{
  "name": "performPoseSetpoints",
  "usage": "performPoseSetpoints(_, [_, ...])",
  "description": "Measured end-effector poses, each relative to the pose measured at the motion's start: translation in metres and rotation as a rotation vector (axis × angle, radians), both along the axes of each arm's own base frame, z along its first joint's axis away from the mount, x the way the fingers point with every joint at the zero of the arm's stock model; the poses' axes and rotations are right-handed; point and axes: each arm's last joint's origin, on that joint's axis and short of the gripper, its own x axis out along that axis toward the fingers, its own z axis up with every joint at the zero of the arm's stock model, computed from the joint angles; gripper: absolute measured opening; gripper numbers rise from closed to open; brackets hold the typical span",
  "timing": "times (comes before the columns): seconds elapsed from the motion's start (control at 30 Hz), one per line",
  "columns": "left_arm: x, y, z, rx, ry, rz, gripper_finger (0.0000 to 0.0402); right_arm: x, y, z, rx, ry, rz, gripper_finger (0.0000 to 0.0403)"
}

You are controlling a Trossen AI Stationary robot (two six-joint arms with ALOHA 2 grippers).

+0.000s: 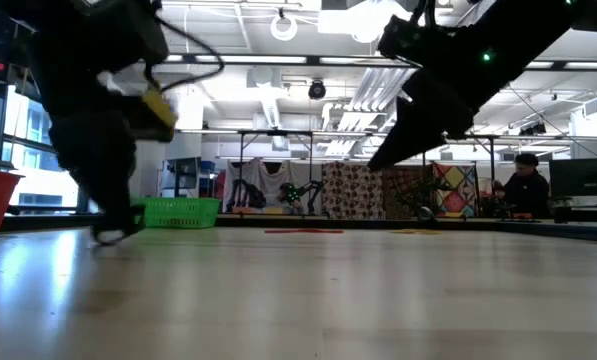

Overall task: Sort rubber bands into baskets
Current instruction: Put the black rubber band into the blue bin

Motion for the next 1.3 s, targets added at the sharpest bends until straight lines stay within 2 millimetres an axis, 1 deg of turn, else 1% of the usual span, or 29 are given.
performPoseSetpoints(0.03, [0.003,-0.002,0.002,0.01,-0.037,-0.023,0.0013,0.001,0.001,0.001,0.006,-0.016,0.001,0.0048])
performPoseSetpoints(0.1, [0.011,-0.007,0.007,0.023,-0.14,-0.075,0.0005,0.004,0.002,0.003,0.006,-0.043,0.017,0.0049])
performPoseSetpoints(0.27, [0.036,-0.014,0.028,0.047,-0.472,-0.171,0.0007,0.014,0.006,0.011,0.035,-0.131,0.093,0.0061])
performPoseSetpoints(0.37, [0.045,-0.016,0.042,0.105,-0.632,-0.199,0.0003,0.02,0.007,0.018,0.059,-0.202,0.126,0.0077])
performPoseSetpoints(0.47, [0.05,-0.015,0.052,0.177,-0.745,-0.188,0.0002,0.025,0.008,0.024,0.089,-0.279,0.14,0.0099])
performPoseSetpoints(0.57, [0.054,-0.015,0.062,0.205,-0.849,-0.168,0.0001,0.027,0.009,0.029,0.097,-0.335,0.14,0.0123])
performPoseSetpoints(0.7, [0.056,-0.015,0.069,0.224,-0.918,-0.159,0.0001,0.03,0.009,0.035,0.089,-0.406,0.131,0.0152])
performPoseSetpoints(0.87, [0.058,-0.015,0.068,0.243,-0.929,-0.144,0.0001,0.034,0.007,0.043,0.092,-0.499,0.09,0.0173])
performPoseSetpoints(1.1, [0.072,-0.018,0.053,0.256,-0.946,-0.153,0.0001,0.038,-0.003,0.044,0.099,-0.509,0.074,0.0176])
performPoseSetpoints(1.23, [0.082,-0.021,0.051,0.275,-0.937,-0.165,0.0001,0.039,-0.005,0.043,0.107,-0.5,0.086,0.0174])
performPoseSetpoints(1.3, [0.084,-0.022,0.051,0.282,-0.933,-0.173,0.0001,0.038,-0.005,0.043,0.111,-0.495,0.083,0.0165])
